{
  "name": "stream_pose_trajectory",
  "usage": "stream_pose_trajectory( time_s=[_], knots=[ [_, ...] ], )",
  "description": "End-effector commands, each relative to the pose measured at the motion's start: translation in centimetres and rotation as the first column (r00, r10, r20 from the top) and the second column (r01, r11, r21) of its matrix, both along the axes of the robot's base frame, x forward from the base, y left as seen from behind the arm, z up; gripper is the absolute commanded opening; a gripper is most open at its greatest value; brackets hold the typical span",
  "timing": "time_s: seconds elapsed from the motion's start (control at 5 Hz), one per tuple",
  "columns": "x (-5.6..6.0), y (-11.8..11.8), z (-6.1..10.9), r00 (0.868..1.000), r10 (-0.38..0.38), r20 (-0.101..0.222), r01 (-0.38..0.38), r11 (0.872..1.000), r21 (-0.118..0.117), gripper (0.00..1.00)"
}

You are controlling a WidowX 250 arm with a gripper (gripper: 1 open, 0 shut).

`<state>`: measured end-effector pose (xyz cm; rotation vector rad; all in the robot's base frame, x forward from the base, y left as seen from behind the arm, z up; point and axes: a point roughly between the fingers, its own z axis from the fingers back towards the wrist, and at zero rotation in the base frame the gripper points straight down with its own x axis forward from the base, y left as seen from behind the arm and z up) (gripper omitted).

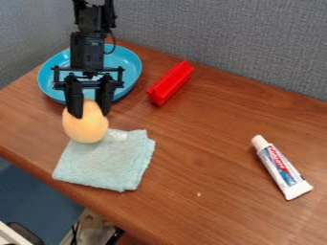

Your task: Put the yellow ball on the blue plate

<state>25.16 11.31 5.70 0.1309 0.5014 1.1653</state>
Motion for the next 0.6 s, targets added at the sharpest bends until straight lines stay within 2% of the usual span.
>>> stream_pose_trajectory(
  time_s=[0.0, 0.4],
  knots=[
    [0.44, 0.43, 0.71, 0.999, -0.003, 0.033, 0.003, 1.0, -0.005, 0.0],
    [0.47, 0.36, 0.6, 1.0, -0.006, 0.031, 0.006, 1.0, -0.012, 0.0]
  ],
)
